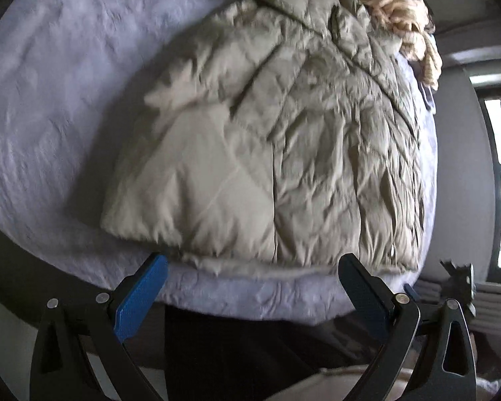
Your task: Fold large clothes
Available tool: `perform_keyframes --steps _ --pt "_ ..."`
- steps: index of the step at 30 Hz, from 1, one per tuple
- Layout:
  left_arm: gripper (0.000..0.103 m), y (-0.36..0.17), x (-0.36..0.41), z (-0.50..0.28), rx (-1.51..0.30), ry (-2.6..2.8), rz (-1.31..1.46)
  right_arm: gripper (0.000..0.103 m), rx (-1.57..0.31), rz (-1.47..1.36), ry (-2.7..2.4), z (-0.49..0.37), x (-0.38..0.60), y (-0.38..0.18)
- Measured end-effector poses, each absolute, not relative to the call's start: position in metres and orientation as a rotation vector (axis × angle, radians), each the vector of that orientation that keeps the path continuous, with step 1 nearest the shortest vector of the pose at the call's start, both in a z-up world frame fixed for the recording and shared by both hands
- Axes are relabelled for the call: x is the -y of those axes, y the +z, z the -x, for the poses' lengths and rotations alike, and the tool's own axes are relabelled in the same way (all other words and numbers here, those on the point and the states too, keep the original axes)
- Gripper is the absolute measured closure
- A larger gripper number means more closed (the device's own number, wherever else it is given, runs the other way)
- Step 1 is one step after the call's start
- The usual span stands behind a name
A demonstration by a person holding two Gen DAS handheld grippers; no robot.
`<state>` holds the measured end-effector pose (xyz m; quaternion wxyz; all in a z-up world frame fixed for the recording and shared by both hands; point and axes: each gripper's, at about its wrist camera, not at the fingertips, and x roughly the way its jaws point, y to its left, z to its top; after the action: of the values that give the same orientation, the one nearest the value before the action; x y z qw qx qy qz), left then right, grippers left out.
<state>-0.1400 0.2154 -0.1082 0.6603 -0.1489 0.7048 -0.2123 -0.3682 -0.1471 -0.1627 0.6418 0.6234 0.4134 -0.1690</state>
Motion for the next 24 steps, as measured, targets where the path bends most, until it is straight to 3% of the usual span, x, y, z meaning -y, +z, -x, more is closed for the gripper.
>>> perform_keyframes --steps 5,15,16,18,19,20,21,22,23,24 --pt "0.001 -0.134 -0.205 0.143 -1.663 -0.508 0.379 0.0 -0.906 -1.51 -0.407 0.375 0.145 -0.18" --pt "0.003 -0.145 -0.2 0.12 -1.588 -0.388 0.57 0.0 -0.749 -1.661 -0.412 0.375 0.159 -0.203" --pt "0.009 -0.143 -0.196 0.117 -1.579 -0.393 0.57 0.0 -0.73 -1.68 -0.396 0.374 0.159 -0.205" --pt "0.041 -0.138 -0.19 0.113 -1.566 -0.427 0.548 0.001 -0.707 -1.702 -0.375 0.369 0.158 -0.207" --pt "0.051 -0.135 -0.189 0.112 -1.56 -0.439 0.531 0.007 -0.701 -1.707 -0.373 0.366 0.157 -0.207" --pt "0.071 -0.132 -0.187 0.111 -1.554 -0.451 0.516 0.013 -0.699 -1.709 -0.367 0.365 0.157 -0.208" --pt "0.078 -0.129 -0.185 0.11 -1.547 -0.466 0.498 0.029 -0.706 -1.714 -0.36 0.363 0.156 -0.209" --pt "0.078 -0.126 -0.185 0.11 -1.535 -0.474 0.489 0.048 -0.727 -1.716 -0.361 0.362 0.155 -0.21" --pt "0.078 -0.122 -0.185 0.11 -1.515 -0.483 0.483 0.057 -0.745 -1.716 -0.363 0.36 0.155 -0.211" --pt "0.082 -0.118 -0.185 0.109 -1.496 -0.492 0.476 0.077 -0.764 -1.711 -0.365 0.359 0.154 -0.212"
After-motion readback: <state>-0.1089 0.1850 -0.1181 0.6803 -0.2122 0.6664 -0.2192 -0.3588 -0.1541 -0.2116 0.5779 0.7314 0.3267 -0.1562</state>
